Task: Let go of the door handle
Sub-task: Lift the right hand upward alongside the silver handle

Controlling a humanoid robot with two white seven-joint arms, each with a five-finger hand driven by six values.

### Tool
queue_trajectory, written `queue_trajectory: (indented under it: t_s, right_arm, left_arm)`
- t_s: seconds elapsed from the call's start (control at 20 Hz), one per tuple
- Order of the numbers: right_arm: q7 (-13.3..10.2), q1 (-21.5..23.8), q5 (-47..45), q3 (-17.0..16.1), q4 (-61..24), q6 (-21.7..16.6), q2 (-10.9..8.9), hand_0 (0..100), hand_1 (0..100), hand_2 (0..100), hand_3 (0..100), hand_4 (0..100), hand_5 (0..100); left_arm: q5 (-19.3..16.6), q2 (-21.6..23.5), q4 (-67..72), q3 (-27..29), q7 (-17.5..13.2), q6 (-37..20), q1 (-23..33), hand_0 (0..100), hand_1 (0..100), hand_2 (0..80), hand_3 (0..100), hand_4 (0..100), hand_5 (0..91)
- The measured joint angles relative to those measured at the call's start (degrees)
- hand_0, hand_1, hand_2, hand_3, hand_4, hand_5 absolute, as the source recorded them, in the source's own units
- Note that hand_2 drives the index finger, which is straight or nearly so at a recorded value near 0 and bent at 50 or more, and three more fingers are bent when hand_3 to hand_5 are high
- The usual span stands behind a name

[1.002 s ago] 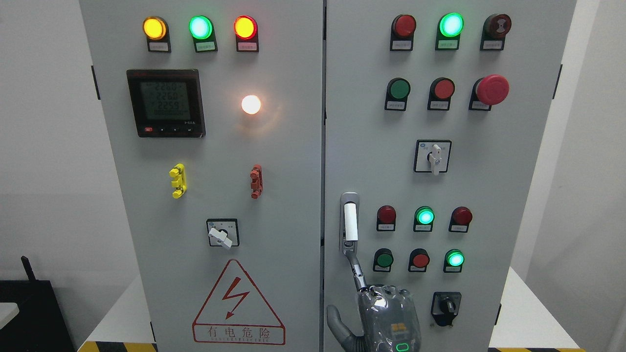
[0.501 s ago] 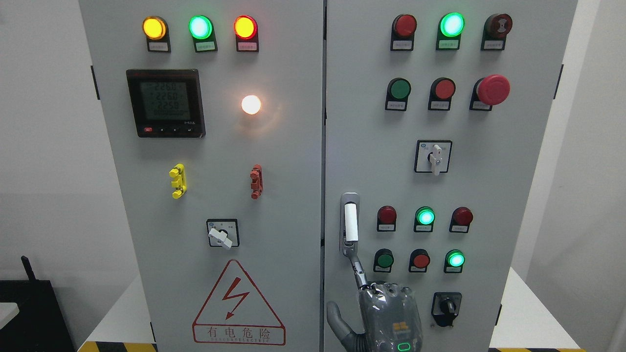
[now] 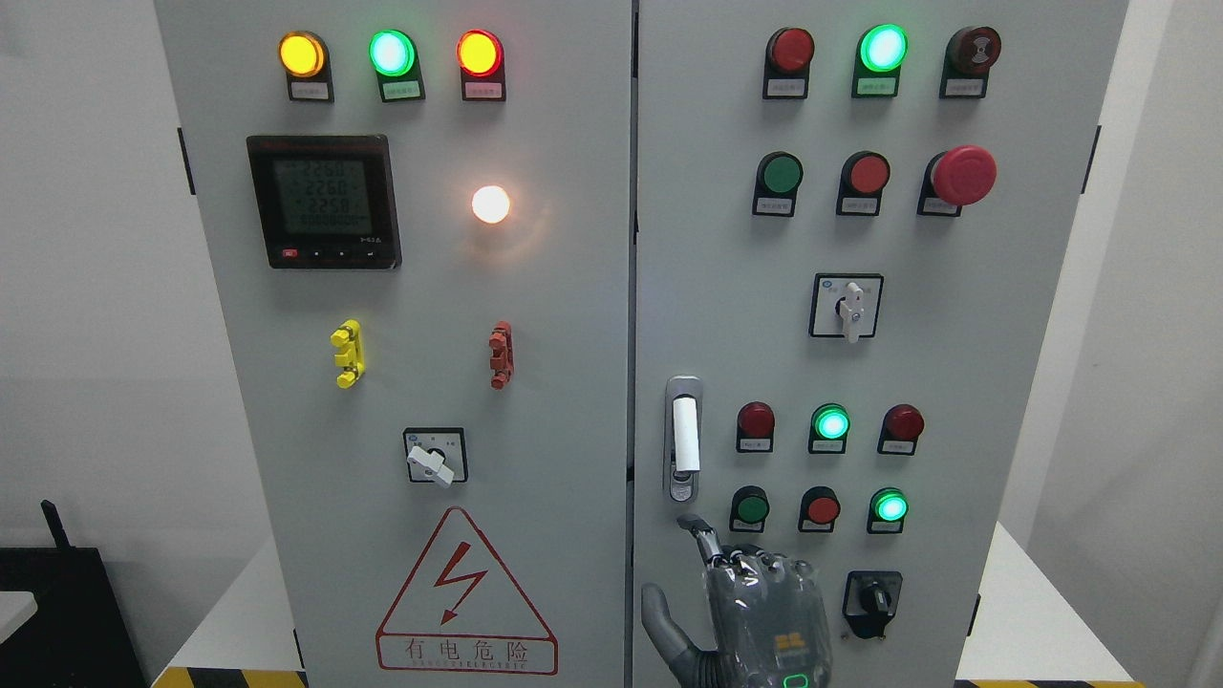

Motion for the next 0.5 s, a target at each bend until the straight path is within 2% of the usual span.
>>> queue_trajectory:
  t_s: [0.1,0.3,0.5]
  right_arm:
    - [0.0,0.0,-0.6,0.0,-0.1,0.0,0.00,50,33,69,100,88,93]
    - [-0.1,-0.2,-1.7,0.0,-0.1,0.0,0.00,40,35,82,100,90,93]
    - [-0.2,-0.6,-2.5,-0.1,-0.2,0.0,0.00,37,39,93,100,100,95]
  left_arm:
    - [0.0,0.0,0.0,-0.1,0.0,0.0,0.0,12,39,0.0,0,0,0.0]
    - [0.0,0.0,0.0,-0.1,0.2,0.0,0.0,12,39,0.0,0,0,0.0]
    - [0.0,0.0,0.0,-0.2,0.2,0.0,0.0,12,39,0.0,0,0,0.0]
